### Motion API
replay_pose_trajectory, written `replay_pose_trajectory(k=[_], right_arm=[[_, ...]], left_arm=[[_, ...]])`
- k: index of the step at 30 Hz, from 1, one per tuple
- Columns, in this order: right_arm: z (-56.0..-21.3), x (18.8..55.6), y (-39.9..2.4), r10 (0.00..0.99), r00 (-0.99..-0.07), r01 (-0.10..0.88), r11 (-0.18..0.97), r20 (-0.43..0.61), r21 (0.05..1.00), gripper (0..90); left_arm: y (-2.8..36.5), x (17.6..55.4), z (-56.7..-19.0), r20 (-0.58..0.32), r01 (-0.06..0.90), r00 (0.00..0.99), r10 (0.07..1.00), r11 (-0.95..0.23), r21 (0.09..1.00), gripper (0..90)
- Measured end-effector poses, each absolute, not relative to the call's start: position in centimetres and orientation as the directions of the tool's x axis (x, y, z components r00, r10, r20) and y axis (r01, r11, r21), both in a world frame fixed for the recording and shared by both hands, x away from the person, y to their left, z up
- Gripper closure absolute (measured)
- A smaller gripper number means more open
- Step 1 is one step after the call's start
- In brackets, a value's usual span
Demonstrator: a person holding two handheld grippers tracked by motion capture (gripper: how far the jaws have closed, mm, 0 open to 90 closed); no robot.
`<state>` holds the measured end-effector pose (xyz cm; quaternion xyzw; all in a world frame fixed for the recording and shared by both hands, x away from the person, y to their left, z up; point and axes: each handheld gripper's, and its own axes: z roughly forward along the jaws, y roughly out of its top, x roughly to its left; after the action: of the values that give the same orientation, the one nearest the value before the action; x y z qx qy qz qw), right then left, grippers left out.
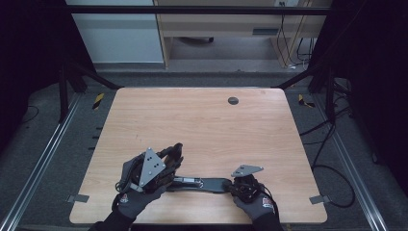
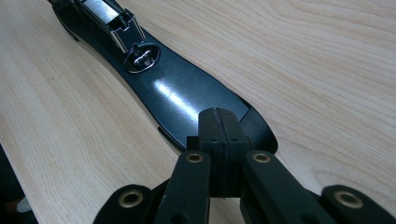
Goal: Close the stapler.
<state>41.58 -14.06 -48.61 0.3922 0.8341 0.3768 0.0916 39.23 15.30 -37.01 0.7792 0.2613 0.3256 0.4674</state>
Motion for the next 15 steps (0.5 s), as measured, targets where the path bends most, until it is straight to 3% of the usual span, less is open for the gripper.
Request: replay_pose_trajectory(k=[15], right_arm=[[-48.6, 41.6, -14.1, 0.722, -0.677, 0.583, 0.410, 0.141, 0.701, 90.0]], left_arm=[[14.0, 39.4, -37.4, 0.286, 0.091, 0.670, 0.685, -0.458, 0.884, 53.8]])
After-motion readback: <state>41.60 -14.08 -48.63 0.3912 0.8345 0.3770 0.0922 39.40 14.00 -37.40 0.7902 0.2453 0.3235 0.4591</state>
